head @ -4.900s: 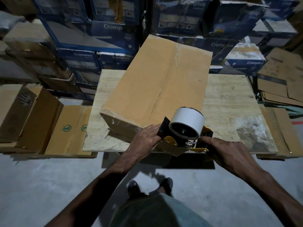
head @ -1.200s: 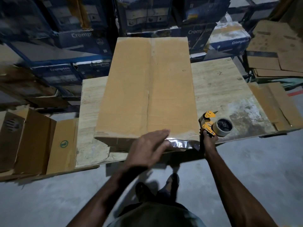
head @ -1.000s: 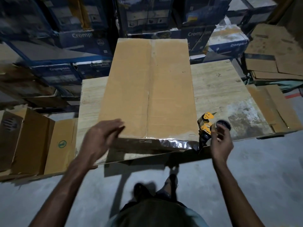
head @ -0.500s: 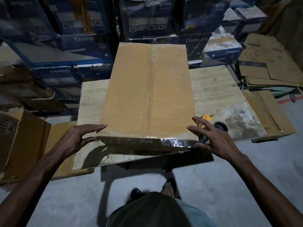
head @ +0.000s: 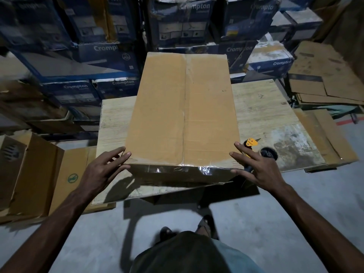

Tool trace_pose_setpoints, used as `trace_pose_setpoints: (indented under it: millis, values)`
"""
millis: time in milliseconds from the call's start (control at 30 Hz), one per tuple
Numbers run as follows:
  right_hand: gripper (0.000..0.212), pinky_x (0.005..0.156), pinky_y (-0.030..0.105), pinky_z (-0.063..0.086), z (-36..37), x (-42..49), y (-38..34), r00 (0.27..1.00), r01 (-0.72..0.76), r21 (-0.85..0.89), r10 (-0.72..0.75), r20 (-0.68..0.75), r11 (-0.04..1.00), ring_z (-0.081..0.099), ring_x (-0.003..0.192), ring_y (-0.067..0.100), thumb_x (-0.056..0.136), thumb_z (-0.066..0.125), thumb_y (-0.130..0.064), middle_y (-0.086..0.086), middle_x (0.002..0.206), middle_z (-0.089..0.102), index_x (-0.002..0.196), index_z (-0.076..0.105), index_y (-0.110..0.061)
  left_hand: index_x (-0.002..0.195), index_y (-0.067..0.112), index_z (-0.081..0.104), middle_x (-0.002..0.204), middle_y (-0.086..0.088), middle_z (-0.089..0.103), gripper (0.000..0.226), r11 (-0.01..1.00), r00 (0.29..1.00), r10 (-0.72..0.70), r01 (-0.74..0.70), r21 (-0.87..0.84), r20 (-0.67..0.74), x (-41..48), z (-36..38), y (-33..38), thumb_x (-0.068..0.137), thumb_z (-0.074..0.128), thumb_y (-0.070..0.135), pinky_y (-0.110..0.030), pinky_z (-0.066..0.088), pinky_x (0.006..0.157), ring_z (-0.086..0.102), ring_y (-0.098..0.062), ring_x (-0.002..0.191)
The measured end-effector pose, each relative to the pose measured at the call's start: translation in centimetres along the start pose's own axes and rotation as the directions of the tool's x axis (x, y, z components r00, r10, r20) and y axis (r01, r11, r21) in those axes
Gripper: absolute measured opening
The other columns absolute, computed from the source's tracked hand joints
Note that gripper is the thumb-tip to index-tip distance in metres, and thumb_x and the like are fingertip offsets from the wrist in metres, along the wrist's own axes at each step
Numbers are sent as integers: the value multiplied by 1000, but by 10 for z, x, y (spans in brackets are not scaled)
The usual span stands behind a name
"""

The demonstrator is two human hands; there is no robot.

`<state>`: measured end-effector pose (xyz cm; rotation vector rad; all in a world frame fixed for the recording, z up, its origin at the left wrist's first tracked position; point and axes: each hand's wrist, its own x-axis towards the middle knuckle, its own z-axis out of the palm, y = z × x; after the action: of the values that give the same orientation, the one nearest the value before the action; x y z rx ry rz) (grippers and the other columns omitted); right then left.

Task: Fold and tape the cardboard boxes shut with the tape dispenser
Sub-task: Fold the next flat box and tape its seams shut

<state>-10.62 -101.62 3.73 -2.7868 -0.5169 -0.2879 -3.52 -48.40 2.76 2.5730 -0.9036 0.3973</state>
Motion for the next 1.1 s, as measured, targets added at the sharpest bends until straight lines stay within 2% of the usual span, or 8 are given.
trace_pose_setpoints:
  millis: [100,200,300,400,500,633,900,1100]
  values:
    - [55,48,24,40,3,-3,1,999,25,-60,-26,-21,998,67,66,20,98,53,-64,-5,159,46,142,63,-31,134,10,69,140,-13,65,43,997,996,59,-56,54,-63,-1,3,0,101,63,37,-39,54,72,65,-31,89]
    - [57,52,27,45,0,-2,-4,998,39,-140,-45,-41,989,70,78,21,95,62,-61,-3,157,48,142,63,-29,132,10,70,140,-5,65,38,975,983,166,-153,159,-73,-1,3,-1,103,63,34,-38,54,75,68,-34,94]
    - [70,79,40,52,-7,-10,-7,993,92,-190,-105,-58,977,67,109,29,87,69,-69,1,156,50,140,65,-25,136,13,68,142,-3,63,41,966,979,203,-195,169,-28,-3,-1,-3,101,65,35,-42,55,80,69,-35,109]
    - [66,100,55,43,-21,-21,-26,983,71,-114,-88,-158,991,62,122,31,79,78,-64,4,145,60,128,73,-19,132,16,71,138,-1,67,44,979,983,185,-184,86,3,0,-12,17,98,67,43,-43,54,90,67,-29,117]
    - [31,87,41,46,-22,-1,-69,970,-36,152,71,-234,988,67,97,15,90,75,-44,-6,107,75,108,79,-19,129,18,74,133,1,70,34,990,991,123,-120,-75,42,18,-8,58,101,63,35,-39,57,90,68,-21,112]
    - [23,75,22,50,3,58,-117,973,-213,394,229,6,894,62,83,-1,97,67,-43,-12,96,74,110,80,-28,126,22,76,134,4,69,38,969,990,22,12,-247,137,62,21,103,105,52,41,-31,54,90,62,-14,112]
    - [25,60,16,43,24,81,-131,971,-241,394,219,100,887,58,74,-6,83,76,-55,-26,85,63,98,82,-36,107,17,83,111,4,76,19,943,972,16,64,-328,235,94,41,122,92,77,27,-34,56,79,62,-10,99]
    - [25,60,28,50,19,83,-133,992,-92,204,72,101,975,62,74,7,85,75,-55,-16,92,70,95,81,-33,93,13,80,101,3,71,15,972,941,43,38,-231,336,104,35,134,91,78,28,-35,56,73,64,-14,88]
